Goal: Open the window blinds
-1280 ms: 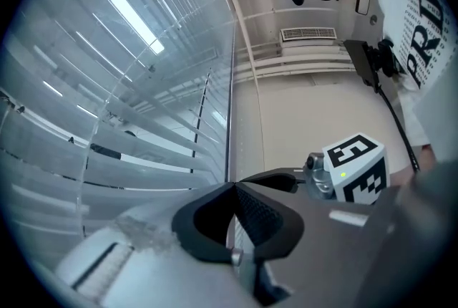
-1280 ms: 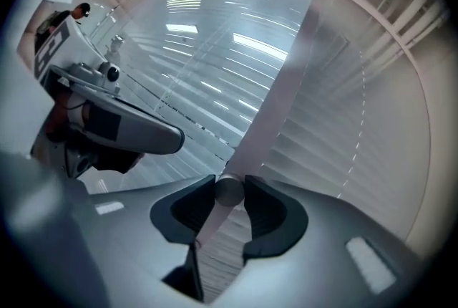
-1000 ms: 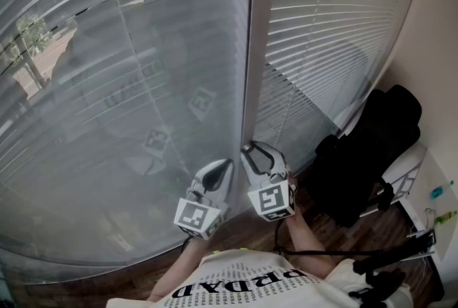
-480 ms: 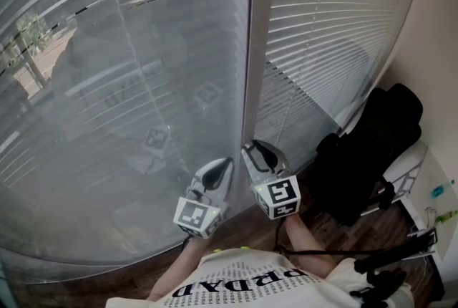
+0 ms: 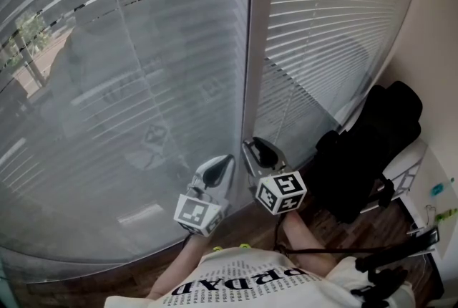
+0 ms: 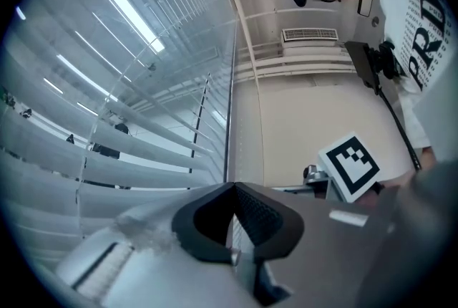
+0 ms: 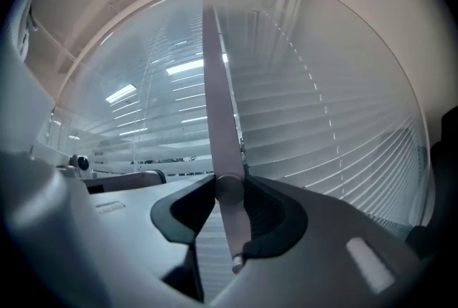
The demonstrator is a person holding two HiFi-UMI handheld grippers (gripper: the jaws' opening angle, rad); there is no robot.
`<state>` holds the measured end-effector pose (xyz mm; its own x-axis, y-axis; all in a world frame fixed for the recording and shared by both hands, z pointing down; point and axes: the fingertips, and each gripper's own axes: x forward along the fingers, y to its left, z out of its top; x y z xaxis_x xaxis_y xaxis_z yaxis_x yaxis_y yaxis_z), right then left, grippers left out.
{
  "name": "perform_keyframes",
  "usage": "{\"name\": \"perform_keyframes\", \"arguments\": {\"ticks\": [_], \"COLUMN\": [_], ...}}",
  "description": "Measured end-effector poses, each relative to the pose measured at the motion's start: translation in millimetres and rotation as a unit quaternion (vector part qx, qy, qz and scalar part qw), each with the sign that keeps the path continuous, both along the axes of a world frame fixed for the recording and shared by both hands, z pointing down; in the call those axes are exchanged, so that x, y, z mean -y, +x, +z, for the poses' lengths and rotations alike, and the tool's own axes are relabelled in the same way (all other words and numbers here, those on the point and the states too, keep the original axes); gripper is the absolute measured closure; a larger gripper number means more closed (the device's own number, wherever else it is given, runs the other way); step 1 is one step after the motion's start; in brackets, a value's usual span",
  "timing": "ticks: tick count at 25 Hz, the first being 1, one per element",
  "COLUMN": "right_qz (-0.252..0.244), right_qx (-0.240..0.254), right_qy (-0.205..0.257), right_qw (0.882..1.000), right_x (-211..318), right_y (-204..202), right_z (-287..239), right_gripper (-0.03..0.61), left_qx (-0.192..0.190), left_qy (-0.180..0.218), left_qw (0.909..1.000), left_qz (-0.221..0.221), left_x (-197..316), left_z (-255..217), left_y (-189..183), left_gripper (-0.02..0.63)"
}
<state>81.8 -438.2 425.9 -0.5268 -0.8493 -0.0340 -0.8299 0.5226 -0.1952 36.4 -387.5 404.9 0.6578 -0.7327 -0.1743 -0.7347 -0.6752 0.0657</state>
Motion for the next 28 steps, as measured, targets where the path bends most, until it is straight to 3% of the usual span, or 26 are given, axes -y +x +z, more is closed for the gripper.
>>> {"name": "perform_keyframes", "arguments": {"ticks": [3,7,9,11,14,16,20,22,24,28], "right_qz": [-0.003,-0.005,-0.007,-0.005,-0.008,-0.008,-0.014,-0.010,-0.003,-0.002], "right_qx": [0.036,0.038,-0.004,-0.097,-0.258,-0.313,-0.377,-0.393,-0.394,-0.376], "right_qy": [-0.016,-0.015,0.007,0.050,0.104,0.123,0.148,0.157,0.160,0.155], "right_qw": [0.999,0.999,1.000,0.994,0.960,0.942,0.914,0.906,0.905,0.914], "right_x": [0.8,1.3,-1.2,-6.1,-10.3,-10.8,-10.0,-7.7,-6.4,-6.2], "right_y": [1.0,1.7,2.3,2.1,-2.9,-6.5,-15.3,-17.1,-16.0,-15.0], "right_z": [0.7,0.9,-1.3,-5.1,-5.5,-4.6,0.6,1.8,0.8,-0.2], "right_gripper": [0.445,0.443,0.442,0.432,0.413,0.410,0.410,0.414,0.443,0.445], "left_qx": [0.002,0.003,0.004,0.004,0.004,0.005,0.003,0.002,0.003,0.009], "left_qy": [0.000,0.001,0.001,0.001,0.002,0.004,0.003,0.002,0.002,0.002], "left_qw": [1.0000,1.0000,1.0000,1.0000,1.0000,1.0000,1.0000,1.0000,1.0000,1.0000], "left_qz": [0.001,0.000,0.000,-0.002,-0.006,-0.005,0.000,0.002,0.002,-0.002], "left_x": [-0.7,-1.6,-2.4,-3.1,-1.8,-1.5,-2.8,-3.0,-2.9,-1.4], "left_z": [0.8,0.3,0.1,0.0,0.0,0.1,-0.2,0.0,0.6,1.9], "left_y": [0.5,1.0,0.8,-1.0,-4.1,-3.4,1.5,3.3,3.7,1.4], "left_gripper": [0.621,0.621,0.621,0.621,0.621,0.621,0.621,0.621,0.621,0.621]}}
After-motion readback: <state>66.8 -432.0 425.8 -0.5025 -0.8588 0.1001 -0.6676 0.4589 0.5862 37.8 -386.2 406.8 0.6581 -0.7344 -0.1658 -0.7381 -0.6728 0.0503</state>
